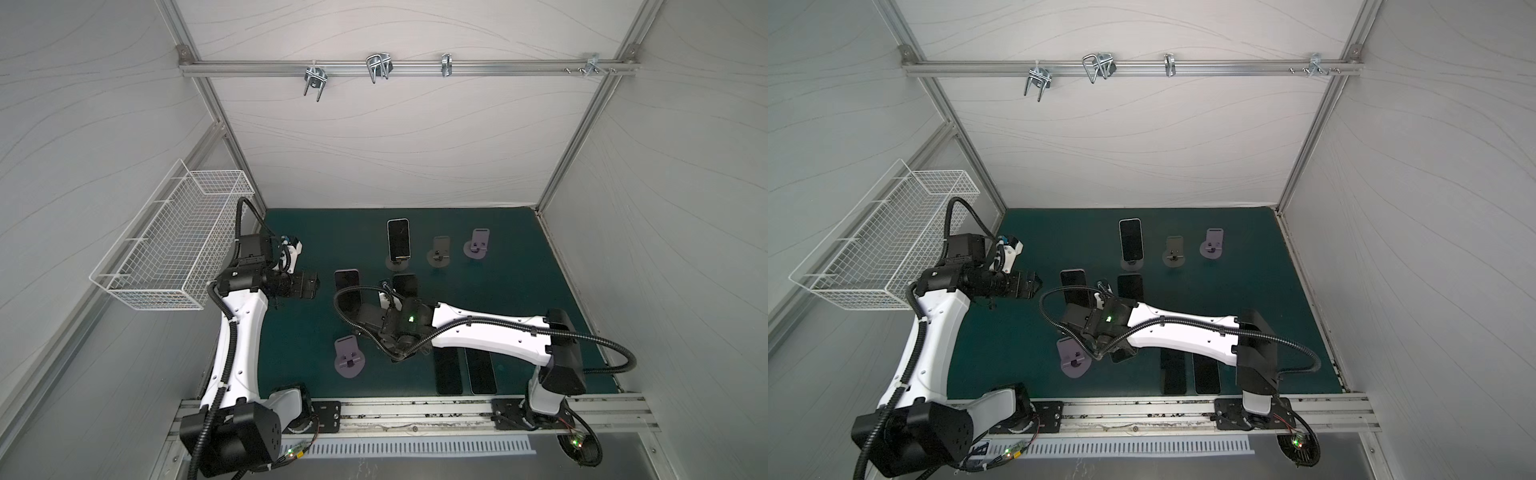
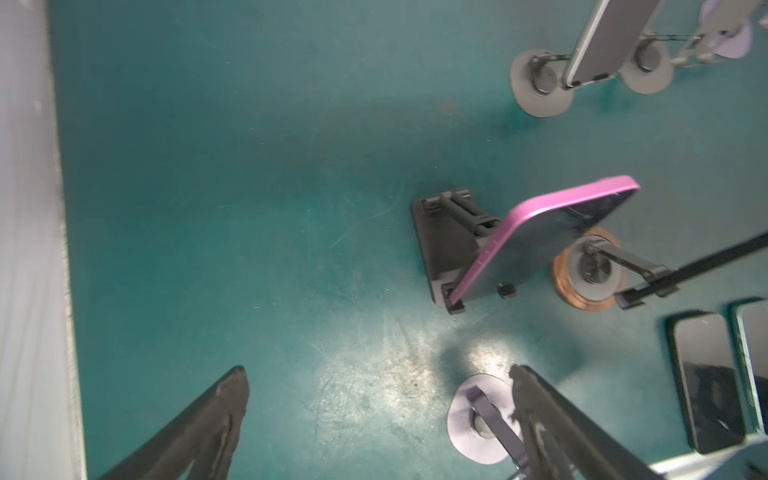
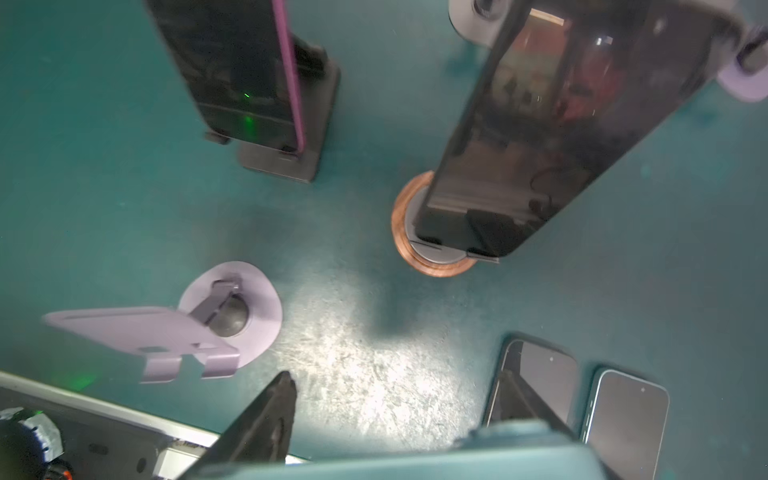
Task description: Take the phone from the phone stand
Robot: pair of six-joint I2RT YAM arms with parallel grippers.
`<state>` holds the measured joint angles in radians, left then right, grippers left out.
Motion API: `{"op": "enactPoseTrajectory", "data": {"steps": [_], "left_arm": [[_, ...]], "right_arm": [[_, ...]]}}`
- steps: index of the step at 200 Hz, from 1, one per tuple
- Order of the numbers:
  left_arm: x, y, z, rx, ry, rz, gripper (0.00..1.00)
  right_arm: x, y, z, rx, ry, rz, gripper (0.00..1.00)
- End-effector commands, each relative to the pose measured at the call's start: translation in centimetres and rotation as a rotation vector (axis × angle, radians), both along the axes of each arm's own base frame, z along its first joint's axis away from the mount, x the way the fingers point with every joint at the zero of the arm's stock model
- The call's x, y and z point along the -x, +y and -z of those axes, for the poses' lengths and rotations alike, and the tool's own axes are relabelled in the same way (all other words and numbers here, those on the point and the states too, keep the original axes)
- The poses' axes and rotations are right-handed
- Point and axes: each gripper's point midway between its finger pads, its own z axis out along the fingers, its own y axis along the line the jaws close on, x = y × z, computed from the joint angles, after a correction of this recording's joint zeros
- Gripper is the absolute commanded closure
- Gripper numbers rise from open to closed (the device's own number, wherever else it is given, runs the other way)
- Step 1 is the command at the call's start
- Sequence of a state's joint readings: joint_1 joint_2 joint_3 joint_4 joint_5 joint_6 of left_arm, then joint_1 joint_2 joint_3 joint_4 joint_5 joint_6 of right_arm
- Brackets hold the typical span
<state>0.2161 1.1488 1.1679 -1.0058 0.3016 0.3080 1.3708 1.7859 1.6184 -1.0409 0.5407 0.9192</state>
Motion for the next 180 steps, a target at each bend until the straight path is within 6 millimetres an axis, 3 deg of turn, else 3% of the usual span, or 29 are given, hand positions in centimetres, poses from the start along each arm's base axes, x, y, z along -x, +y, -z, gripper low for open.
{"op": "enactPoseTrajectory", "data": {"steps": [1,54,77,131,180], "left_arm": [[0.8,-1.4,-0.7,0.04,-0.023,0.083,0.0],[1.7,-2.5,-0.6,0.063,-0.01,0.175,0.0],[1.9,-2.6,-0.6,0.053,-0.01,0.194,0.0],[2.6,-3.0,-0.2,0.051,-0.02,0.242,0.01],[2.8,-3.3,-0.1,0.064,-0.021,0.242,0.01]], "right_arm": [[0.4,-1.2,-1.2,-0.036,0.034,0.028,0.34],[0.5,-3.2,-1.5,-0.075,0.127,0.176,0.34],[1.3,-3.1,-0.1,-0.09,0.206,0.209,0.34],[1.3,-6.1,3.7,-0.009,0.346,0.28,0.34],[2.1,-5.4,5.8,0.014,0.453,0.279,0.34]]}}
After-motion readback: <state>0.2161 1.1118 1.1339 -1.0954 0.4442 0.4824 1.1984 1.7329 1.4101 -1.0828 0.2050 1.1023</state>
